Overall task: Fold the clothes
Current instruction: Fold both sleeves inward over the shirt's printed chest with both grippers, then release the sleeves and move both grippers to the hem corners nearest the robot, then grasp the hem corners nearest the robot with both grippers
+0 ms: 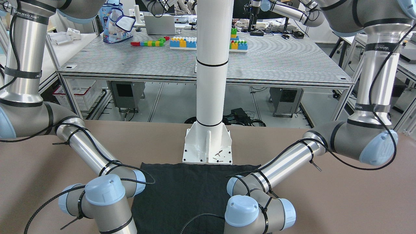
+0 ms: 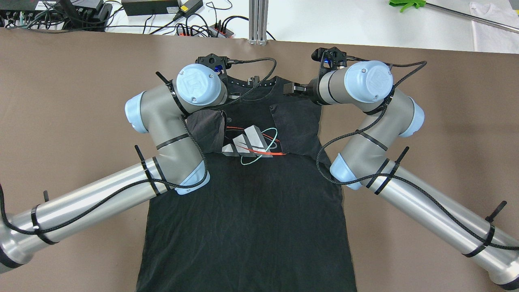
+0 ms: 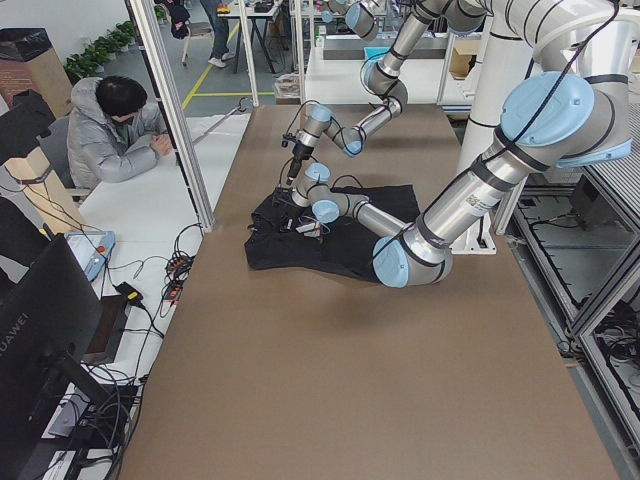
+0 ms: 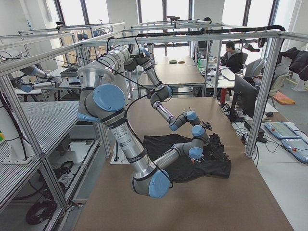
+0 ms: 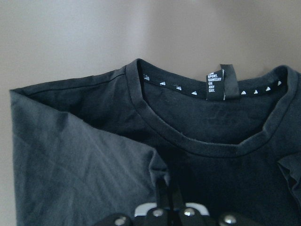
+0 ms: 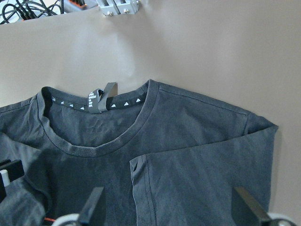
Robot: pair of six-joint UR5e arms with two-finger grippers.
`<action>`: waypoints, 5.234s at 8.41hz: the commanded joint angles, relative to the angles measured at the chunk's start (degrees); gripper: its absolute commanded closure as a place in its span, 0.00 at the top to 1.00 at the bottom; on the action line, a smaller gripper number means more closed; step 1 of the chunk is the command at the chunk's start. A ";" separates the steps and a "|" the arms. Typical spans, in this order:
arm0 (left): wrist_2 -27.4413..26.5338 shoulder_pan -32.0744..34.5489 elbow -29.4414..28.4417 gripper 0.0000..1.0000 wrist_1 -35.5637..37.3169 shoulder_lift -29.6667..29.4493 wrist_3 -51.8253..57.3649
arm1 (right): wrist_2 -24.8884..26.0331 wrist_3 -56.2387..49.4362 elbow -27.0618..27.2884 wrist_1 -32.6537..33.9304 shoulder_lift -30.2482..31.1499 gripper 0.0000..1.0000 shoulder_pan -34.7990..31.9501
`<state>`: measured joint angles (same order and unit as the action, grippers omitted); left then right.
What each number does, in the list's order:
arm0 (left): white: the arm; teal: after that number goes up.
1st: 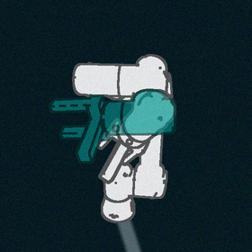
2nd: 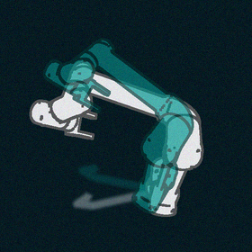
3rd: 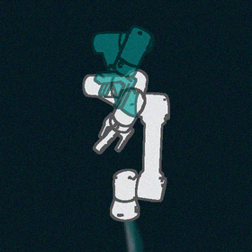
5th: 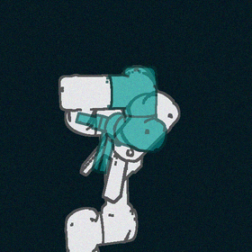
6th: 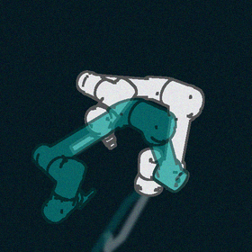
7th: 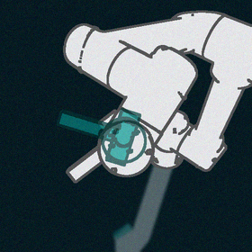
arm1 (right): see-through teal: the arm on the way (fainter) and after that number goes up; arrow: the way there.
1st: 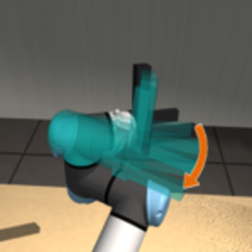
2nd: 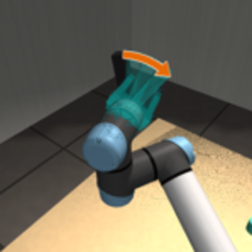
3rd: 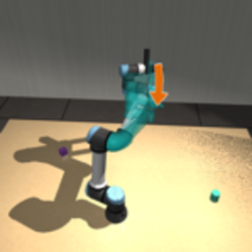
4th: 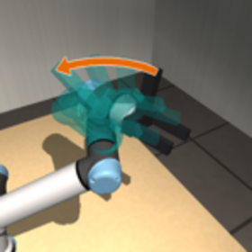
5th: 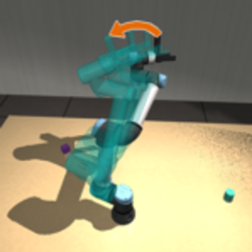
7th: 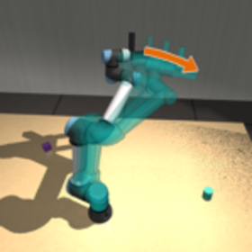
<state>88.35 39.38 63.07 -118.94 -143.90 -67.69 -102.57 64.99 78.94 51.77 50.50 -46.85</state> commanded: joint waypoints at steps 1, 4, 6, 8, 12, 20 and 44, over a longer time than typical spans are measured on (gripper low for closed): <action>-3.10 -0.97 -1.29 1.00 -4.27 0.64 -0.25 | 0.00 -0.04 0.16 0.00 0.21 0.94 0.00; -0.39 0.16 3.87 1.00 -4.20 1.42 -0.69 | -0.18 0.22 0.51 0.18 0.21 0.94 0.00; 9.87 3.23 17.88 1.00 -3.75 11.91 -0.95 | -3.76 0.31 7.58 1.57 4.22 0.94 -0.09; 15.08 3.77 34.58 1.00 -3.75 26.24 -6.01 | -10.60 0.31 21.10 9.27 12.22 0.94 -0.87; 15.91 -1.55 48.61 1.00 -4.54 39.20 -21.68 | -22.58 0.31 36.42 12.14 32.32 0.94 -2.37; -8.46 -26.54 61.19 1.00 -6.21 55.82 -29.26 | -11.53 19.55 29.78 -23.99 49.43 0.94 21.86; -27.06 -47.18 57.08 1.00 -15.27 62.61 -33.91 | 1.76 21.67 34.61 -24.43 48.90 0.00 36.21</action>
<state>66.70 -3.03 122.39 -133.49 -81.29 -99.93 -100.81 86.66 113.33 27.40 99.46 -10.61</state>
